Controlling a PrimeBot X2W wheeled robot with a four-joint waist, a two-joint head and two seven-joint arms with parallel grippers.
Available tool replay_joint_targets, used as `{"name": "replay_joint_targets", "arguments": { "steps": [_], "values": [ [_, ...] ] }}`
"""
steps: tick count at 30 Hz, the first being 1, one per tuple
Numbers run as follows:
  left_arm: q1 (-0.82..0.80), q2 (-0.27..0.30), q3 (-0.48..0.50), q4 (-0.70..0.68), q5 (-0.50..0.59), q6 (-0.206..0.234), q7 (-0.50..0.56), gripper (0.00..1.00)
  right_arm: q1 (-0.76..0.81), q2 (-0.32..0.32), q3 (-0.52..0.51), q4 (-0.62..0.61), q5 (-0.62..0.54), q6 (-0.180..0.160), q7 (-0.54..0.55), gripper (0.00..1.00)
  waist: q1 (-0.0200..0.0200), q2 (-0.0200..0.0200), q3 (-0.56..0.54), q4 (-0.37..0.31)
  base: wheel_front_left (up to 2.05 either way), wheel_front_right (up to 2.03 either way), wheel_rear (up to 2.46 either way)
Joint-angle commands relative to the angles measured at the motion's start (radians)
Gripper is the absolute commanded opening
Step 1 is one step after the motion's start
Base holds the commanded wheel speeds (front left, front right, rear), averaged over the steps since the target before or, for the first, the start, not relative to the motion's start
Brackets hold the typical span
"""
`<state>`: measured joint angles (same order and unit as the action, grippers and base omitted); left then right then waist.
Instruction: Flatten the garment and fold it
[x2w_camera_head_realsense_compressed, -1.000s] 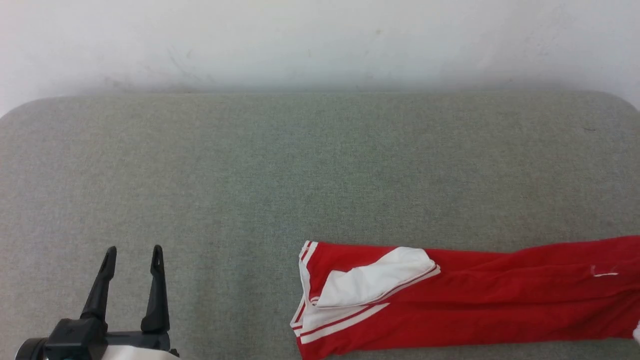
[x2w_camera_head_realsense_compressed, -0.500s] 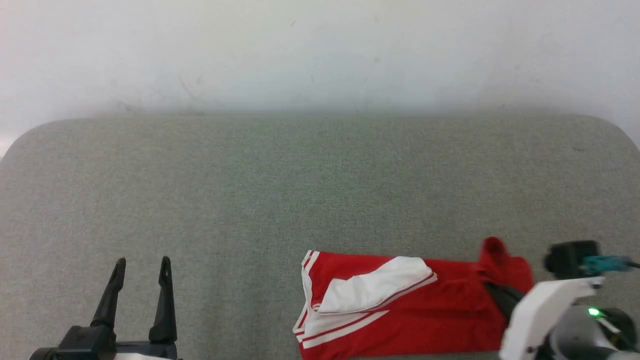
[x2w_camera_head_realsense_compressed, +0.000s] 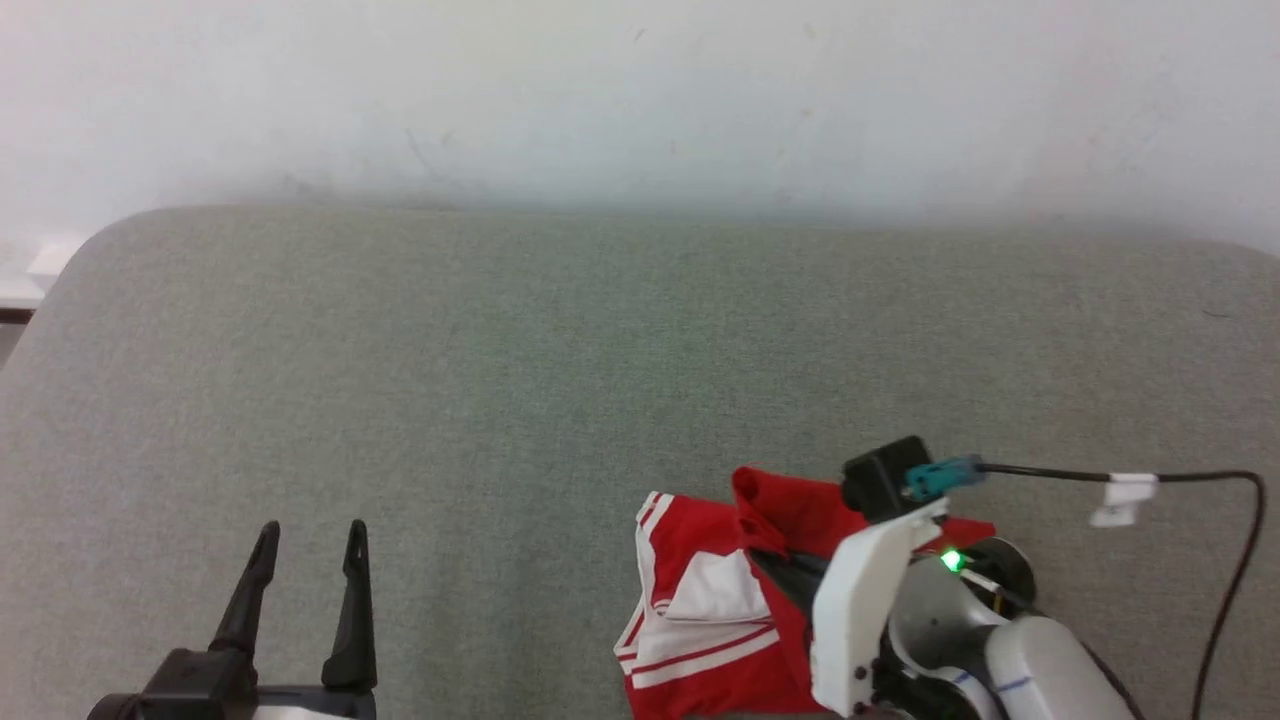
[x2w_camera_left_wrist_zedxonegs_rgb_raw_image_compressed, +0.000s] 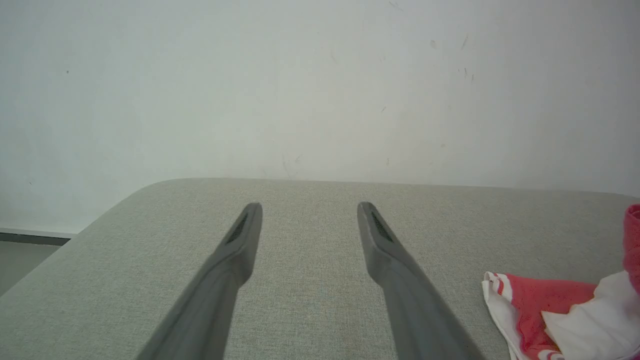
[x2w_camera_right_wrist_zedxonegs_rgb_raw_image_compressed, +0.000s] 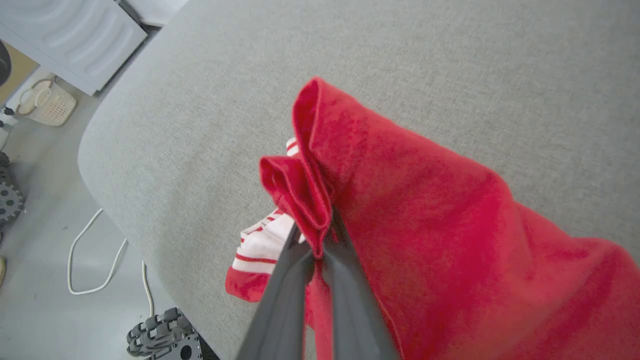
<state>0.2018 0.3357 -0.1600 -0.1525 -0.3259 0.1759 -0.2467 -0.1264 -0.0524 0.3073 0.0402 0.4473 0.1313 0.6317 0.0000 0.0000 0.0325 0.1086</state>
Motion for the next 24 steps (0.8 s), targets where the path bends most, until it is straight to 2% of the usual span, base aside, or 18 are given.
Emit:
{"name": "replay_joint_targets", "arguments": {
  "steps": [1,10,16,17,18,19,24],
  "values": [
    [-0.013,-0.006,-0.003,0.002,-0.006,-0.007,-0.001,1.00,-0.020,0.002,0.006,0.012,0.002,-0.001,-0.009,0.00,0.0000,0.0000,0.014,0.016,0.00,0.00,0.00],
    [-0.079,-0.037,-0.042,0.044,-0.011,-0.033,-0.006,1.00,-0.184,0.002,0.115,0.288,-0.018,-0.001,-0.084,0.00,0.0000,0.0000,0.083,0.062,0.00,0.00,0.00],
    [-0.124,-0.065,-0.062,0.088,-0.008,-0.050,-0.011,1.00,-0.277,0.002,0.183,0.448,-0.103,-0.001,-0.037,0.00,0.0000,0.0000,0.103,0.084,0.00,0.00,0.00],
    [-0.129,-0.068,-0.063,0.095,-0.007,-0.053,-0.012,1.00,-0.284,0.002,0.193,0.462,-0.107,-0.001,-0.029,0.28,0.0000,0.0000,0.102,0.086,0.00,0.00,0.00],
    [-0.133,-0.071,-0.064,0.102,-0.007,-0.055,-0.012,1.00,-0.290,0.002,0.205,0.472,-0.109,-0.001,-0.022,0.49,0.0000,0.0000,0.100,0.087,0.00,0.00,0.00],
    [-0.135,-0.074,-0.063,0.108,-0.007,-0.056,-0.013,1.00,-0.294,0.002,0.218,0.475,-0.105,-0.001,-0.019,1.00,0.0000,0.0000,0.097,0.086,0.00,0.00,0.00],
    [-0.122,-0.080,-0.049,0.127,-0.009,-0.056,-0.014,1.00,-0.300,0.002,0.280,0.443,-0.036,-0.001,-0.022,1.00,0.0000,0.0000,0.071,0.063,0.00,0.00,0.00]
  ]
}}
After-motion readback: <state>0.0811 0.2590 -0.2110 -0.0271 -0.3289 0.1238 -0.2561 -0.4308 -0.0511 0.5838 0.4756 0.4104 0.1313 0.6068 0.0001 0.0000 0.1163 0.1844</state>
